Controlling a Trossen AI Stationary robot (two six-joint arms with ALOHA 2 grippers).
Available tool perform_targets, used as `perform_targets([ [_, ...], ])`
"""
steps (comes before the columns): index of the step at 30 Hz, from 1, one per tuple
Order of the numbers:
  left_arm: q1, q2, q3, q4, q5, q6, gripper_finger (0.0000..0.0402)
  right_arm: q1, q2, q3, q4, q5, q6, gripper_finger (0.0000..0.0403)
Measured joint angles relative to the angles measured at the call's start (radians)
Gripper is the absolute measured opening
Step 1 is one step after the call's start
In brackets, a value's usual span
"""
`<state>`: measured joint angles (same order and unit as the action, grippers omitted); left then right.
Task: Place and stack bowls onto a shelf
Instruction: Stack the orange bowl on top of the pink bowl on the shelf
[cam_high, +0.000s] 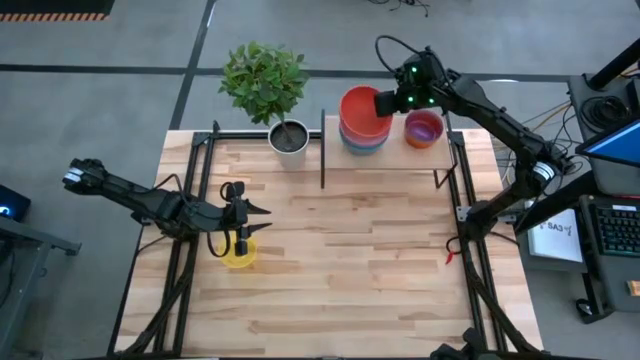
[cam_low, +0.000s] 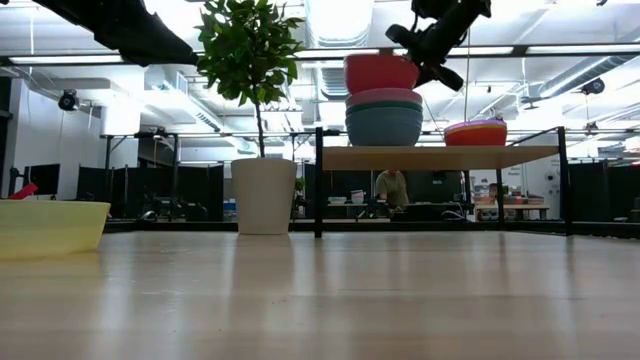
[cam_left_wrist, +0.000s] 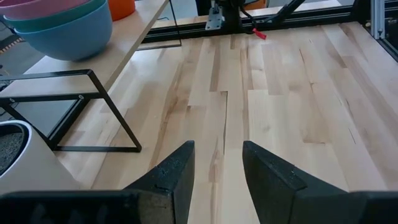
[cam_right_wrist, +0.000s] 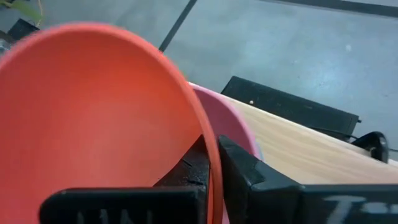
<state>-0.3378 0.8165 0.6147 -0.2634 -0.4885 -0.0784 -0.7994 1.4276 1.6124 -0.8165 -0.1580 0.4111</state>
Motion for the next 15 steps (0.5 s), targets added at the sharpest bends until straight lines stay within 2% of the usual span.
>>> perform_targets([
  [9,0.0,0.0,0.0,0.0,0.0,0.0,0.0119,0.0,0.001,0.0,0.0,0.005,-0.002,0.007],
  [15,0.0,0.0,0.0,0.001,0.0,0.0,0.0119,-0.006,0.001,0.0,0.0,0.053,-0.009,0.0099],
])
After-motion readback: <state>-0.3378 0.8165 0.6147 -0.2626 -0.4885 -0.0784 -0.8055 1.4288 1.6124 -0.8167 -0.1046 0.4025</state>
